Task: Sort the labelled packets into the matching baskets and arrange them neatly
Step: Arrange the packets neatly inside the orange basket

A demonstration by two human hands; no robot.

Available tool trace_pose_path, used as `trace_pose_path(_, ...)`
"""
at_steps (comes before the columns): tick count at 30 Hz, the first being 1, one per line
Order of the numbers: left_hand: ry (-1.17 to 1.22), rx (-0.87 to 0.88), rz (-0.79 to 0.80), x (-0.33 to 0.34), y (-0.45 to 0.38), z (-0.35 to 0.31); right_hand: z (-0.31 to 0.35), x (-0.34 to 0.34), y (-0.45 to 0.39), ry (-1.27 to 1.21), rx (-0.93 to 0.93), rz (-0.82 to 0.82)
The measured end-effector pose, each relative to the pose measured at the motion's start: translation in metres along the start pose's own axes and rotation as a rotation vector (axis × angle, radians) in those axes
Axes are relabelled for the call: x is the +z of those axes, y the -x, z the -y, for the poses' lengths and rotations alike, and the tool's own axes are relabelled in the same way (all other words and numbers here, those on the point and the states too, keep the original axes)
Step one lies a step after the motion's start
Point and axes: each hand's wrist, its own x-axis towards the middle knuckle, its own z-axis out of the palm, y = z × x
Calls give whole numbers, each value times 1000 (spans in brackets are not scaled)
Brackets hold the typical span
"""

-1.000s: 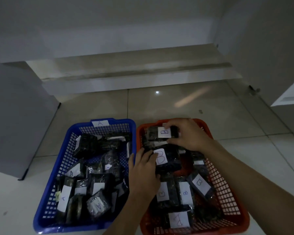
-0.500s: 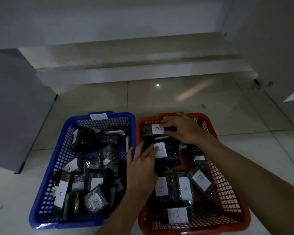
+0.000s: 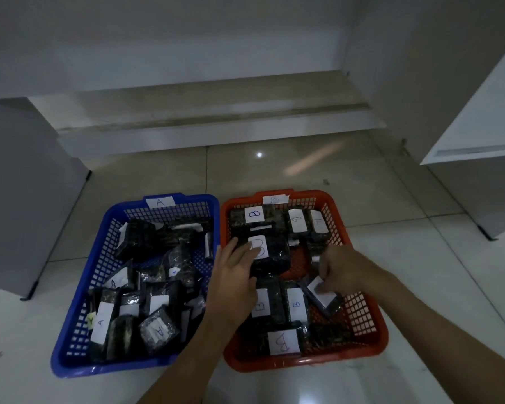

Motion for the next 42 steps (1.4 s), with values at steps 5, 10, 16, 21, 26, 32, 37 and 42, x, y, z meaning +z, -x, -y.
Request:
trace_pose_path(5,287,-18,77,2,29,-22,3,56,15,52,93,-178)
trace_pose_path(10,281,-14,249,15,38,-32,12,54,24,-19,121,-229)
trace_pose_path(16,235,-60,298,28,28,-39,8,19,23,49,19,-317)
trace_pose_path(21,209,-71,303,37,24,-39,4,0,0,94,-37,-293)
trace_pose_path(26,200,-73,315,41,18,-38,-11,-29,-29,28,-54,-353)
trace_pose_path(32,198,-73,317,41,16,-37,-18,-65,-80,-12,-132,-309)
trace_pose_path(37,211,-81,314,40,14,-36,-23,-76,-102,48,-189,-248)
trace_pose_path(42,234,-77,323,39,10,-34,-30,-67,-104,128,-216,-322)
